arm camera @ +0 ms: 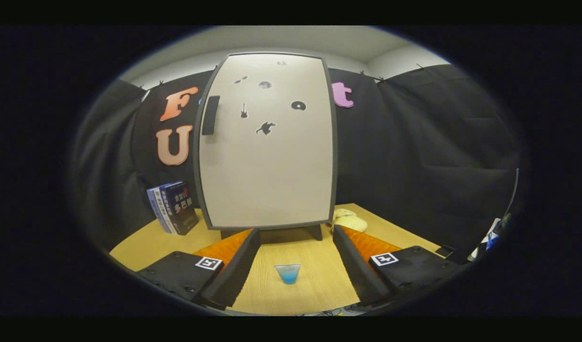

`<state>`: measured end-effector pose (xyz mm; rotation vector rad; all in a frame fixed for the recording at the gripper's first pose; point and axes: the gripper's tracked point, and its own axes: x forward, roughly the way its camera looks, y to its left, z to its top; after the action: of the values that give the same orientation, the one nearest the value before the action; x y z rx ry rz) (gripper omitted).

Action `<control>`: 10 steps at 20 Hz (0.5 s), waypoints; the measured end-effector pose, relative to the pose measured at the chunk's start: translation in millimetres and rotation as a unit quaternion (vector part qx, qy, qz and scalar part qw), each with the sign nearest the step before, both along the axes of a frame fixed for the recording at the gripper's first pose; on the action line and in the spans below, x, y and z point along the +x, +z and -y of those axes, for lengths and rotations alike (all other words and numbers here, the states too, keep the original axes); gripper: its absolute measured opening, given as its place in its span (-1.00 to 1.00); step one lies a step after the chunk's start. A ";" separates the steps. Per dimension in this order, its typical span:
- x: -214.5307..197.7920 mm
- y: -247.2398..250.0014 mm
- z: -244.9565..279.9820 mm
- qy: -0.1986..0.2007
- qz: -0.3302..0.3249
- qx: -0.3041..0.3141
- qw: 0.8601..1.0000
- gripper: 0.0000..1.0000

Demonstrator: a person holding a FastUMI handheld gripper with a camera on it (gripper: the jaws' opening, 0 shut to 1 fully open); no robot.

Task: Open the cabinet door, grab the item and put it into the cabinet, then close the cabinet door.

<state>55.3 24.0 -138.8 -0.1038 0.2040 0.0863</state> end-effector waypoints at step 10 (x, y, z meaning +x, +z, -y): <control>30.2 -99.7 -9.7 0.008 -0.100 -0.012 0.995 0.95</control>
<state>85.4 33.6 -238.6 -0.1202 0.4053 0.1101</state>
